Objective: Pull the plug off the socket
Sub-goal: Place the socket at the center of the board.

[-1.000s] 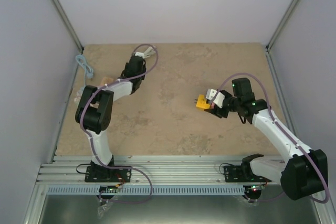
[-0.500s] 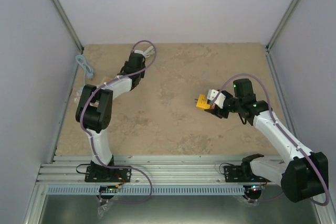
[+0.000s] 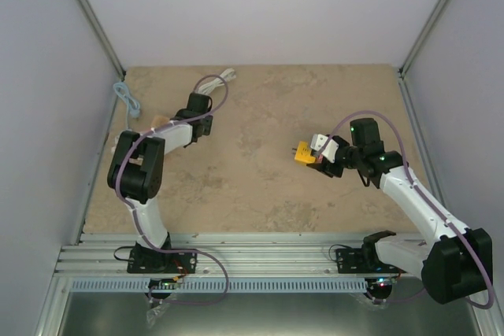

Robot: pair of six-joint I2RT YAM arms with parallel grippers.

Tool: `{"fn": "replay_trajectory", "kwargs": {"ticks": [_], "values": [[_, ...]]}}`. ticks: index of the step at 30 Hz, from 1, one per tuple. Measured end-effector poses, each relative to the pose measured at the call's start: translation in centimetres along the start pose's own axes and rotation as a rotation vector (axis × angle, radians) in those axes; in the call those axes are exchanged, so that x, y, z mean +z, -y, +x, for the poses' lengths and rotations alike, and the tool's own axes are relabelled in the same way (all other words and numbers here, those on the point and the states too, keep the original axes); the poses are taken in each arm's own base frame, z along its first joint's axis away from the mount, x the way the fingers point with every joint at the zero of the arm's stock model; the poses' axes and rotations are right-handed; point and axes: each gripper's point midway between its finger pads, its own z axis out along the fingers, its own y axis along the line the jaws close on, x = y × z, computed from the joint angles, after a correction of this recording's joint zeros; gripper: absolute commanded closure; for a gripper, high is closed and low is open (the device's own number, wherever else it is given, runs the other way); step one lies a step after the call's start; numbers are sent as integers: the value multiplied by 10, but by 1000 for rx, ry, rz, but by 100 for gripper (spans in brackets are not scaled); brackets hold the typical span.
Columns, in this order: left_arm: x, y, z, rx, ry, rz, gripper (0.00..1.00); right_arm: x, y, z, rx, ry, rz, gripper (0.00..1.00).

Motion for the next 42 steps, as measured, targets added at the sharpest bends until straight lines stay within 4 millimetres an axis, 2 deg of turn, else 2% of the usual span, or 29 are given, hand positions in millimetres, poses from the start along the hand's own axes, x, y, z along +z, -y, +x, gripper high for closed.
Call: {"fn": "replay_trajectory", "kwargs": {"ticks": [7, 9, 12, 14, 20, 23, 29, 34, 37, 42], "values": [[-2, 0, 6, 7, -23, 5, 31, 0, -1, -1, 0, 6, -5, 99], [-3, 0, 7, 8, -25, 11, 24, 0, -1, -1, 0, 8, -6, 99], [-11, 0, 2, 16, -15, 30, 4, 0, -2, -2, 0, 14, -11, 99], [-23, 0, -9, 11, 16, 55, 0, 0, -3, -3, 0, 21, -17, 99], [-82, 4, -62, 38, 208, 204, 0, 3, -11, -6, 1, 45, -70, 100], [-111, 20, -69, 107, 286, 340, 0, 3, -17, -10, -1, 60, -111, 99], [-178, 64, -44, 320, 409, 674, 0, -5, -22, -34, -22, 130, -177, 99], [-233, 99, -31, 485, 516, 864, 0, -13, -20, -58, -51, 188, -220, 99], [-269, 125, -14, 584, 563, 1004, 0, -17, -20, -69, -67, 216, -244, 99], [-298, 149, 3, 680, 579, 1161, 0, -20, -26, -81, -85, 254, -279, 99]]}}
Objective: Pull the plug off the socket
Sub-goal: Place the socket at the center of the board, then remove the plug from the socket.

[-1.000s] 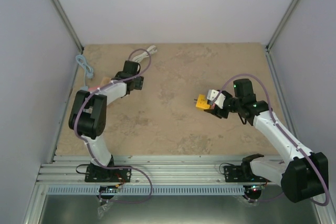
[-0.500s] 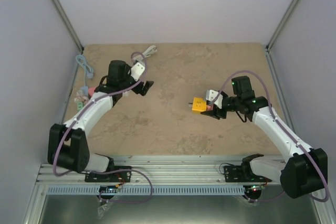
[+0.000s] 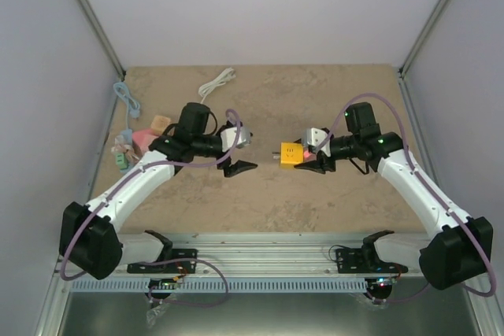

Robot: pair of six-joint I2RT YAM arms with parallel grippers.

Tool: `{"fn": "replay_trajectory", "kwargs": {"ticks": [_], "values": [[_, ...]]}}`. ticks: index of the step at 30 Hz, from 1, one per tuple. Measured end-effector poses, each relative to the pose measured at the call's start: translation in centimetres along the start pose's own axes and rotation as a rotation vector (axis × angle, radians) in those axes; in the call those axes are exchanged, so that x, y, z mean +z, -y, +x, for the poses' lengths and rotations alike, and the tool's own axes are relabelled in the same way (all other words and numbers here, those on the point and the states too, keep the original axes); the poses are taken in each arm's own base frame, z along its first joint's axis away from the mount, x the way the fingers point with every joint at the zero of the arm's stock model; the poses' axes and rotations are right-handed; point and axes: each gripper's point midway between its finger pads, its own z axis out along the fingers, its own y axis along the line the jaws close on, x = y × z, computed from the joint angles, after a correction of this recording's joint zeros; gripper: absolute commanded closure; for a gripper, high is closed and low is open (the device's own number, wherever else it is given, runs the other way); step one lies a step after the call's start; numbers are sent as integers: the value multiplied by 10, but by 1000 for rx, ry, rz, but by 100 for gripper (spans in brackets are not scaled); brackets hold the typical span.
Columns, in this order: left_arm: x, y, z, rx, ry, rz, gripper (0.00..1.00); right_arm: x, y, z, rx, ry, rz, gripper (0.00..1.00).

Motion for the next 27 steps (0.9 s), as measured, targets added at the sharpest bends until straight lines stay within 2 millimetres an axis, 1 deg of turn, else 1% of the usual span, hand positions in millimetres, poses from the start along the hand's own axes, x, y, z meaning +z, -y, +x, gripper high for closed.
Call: {"fn": "replay_trajectory", "kwargs": {"ticks": [2, 4, 8, 11, 19, 27], "values": [[8, 14, -4, 23, 0, 60, 0, 1, -3, -3, 0, 15, -13, 99], [17, 23, -7, 40, -4, 108, 0, 2, -4, -5, 1, 30, -26, 99], [36, 36, -15, 62, -10, 173, 0, 6, -5, -4, 11, 41, -39, 100], [45, 40, -18, 57, -12, 196, 0, 7, -7, -2, 21, 47, -50, 99], [58, 37, -29, 39, -3, 201, 0, 9, -10, -5, 23, 79, -62, 99], [67, 48, -30, 33, -12, 231, 0, 11, -14, -2, 38, 91, -77, 99]]}}
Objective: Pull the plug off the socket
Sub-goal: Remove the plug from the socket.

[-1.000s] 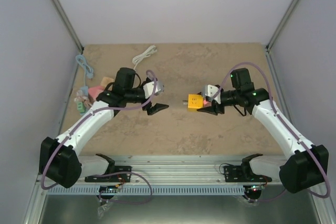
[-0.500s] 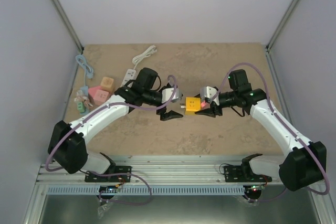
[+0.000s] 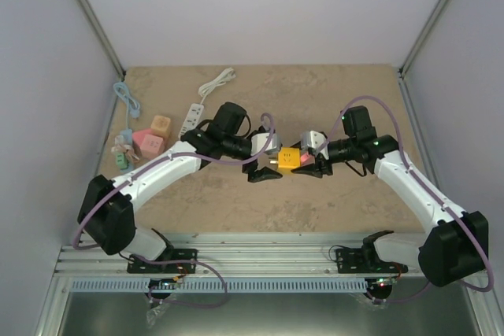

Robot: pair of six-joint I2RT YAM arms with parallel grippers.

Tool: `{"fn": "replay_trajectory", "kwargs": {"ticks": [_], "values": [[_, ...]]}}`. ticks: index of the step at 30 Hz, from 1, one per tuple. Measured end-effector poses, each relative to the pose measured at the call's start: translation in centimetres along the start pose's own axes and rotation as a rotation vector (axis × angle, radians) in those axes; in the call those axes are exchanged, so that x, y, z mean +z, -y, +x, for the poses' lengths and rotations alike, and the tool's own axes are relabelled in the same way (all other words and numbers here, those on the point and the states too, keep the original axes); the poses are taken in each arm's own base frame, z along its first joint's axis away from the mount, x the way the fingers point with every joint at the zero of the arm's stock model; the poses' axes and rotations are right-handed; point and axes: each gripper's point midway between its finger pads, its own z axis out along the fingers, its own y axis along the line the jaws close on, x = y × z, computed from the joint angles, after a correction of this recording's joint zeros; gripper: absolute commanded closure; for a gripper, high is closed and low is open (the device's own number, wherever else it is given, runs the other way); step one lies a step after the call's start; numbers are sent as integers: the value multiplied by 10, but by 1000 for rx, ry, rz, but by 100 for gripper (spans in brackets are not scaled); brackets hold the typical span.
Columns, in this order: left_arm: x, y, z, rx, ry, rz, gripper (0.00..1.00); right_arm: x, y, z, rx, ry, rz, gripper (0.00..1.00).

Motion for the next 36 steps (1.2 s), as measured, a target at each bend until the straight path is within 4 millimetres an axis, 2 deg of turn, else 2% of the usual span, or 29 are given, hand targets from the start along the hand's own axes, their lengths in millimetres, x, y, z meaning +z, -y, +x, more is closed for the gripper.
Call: {"fn": "replay_trajectory", "kwargs": {"ticks": [9, 18, 22, 25, 34, 36], "values": [[8, 4, 4, -4, -16, 15, 10, -1, -3, -2, -1, 12, 2, 99], [10, 2, 2, 11, -13, 4, 11, -1, -5, -4, -1, 26, -5, 99], [11, 3, 1, 16, -13, 1, 14, -1, -6, -6, 0, 35, -11, 99], [12, 3, 0, 18, -14, -2, 19, -1, -6, -6, 2, 38, -13, 99], [14, 4, 0, 40, -16, 1, 50, -2, -4, -6, 25, 35, -7, 99], [14, 5, 0, 39, -15, 2, 56, -2, -4, -6, 26, 35, -5, 89]]}}
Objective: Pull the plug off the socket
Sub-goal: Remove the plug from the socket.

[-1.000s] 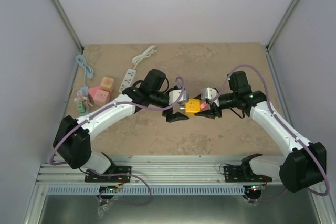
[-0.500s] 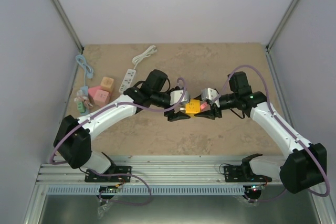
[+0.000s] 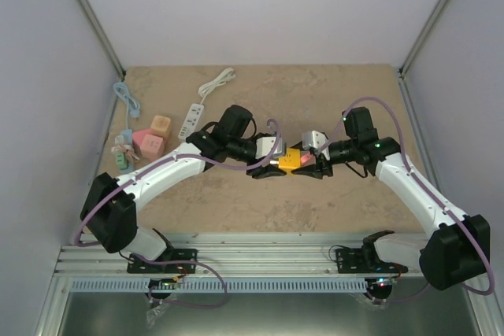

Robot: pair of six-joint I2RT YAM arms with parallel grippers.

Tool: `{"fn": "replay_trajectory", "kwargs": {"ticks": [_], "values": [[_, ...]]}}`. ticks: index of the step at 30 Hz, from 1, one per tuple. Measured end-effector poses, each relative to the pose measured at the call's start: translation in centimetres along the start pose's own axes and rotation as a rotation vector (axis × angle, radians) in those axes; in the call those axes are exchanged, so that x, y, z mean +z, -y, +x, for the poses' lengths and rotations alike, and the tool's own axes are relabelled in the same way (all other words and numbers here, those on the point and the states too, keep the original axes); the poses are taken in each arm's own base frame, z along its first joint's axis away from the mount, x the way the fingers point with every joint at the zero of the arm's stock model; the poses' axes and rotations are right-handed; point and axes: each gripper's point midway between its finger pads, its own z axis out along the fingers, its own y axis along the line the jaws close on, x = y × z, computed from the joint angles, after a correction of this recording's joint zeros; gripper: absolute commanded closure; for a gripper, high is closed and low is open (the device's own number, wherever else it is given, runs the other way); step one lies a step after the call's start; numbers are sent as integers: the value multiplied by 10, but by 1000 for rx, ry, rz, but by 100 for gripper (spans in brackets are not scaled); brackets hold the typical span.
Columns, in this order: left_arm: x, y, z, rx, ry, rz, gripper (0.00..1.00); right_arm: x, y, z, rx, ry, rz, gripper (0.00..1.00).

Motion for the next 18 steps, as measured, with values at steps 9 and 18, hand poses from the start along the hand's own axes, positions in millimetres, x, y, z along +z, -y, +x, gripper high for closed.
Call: {"fn": "replay_trajectory", "kwargs": {"ticks": [9, 18], "values": [[0, 0, 0, -1, 0, -1, 90, 0, 2, 0, -1, -4, 7, 14], [-5, 6, 17, -13, -53, 0, 100, -14, 5, 2, -59, -9, 75, 2]]}}
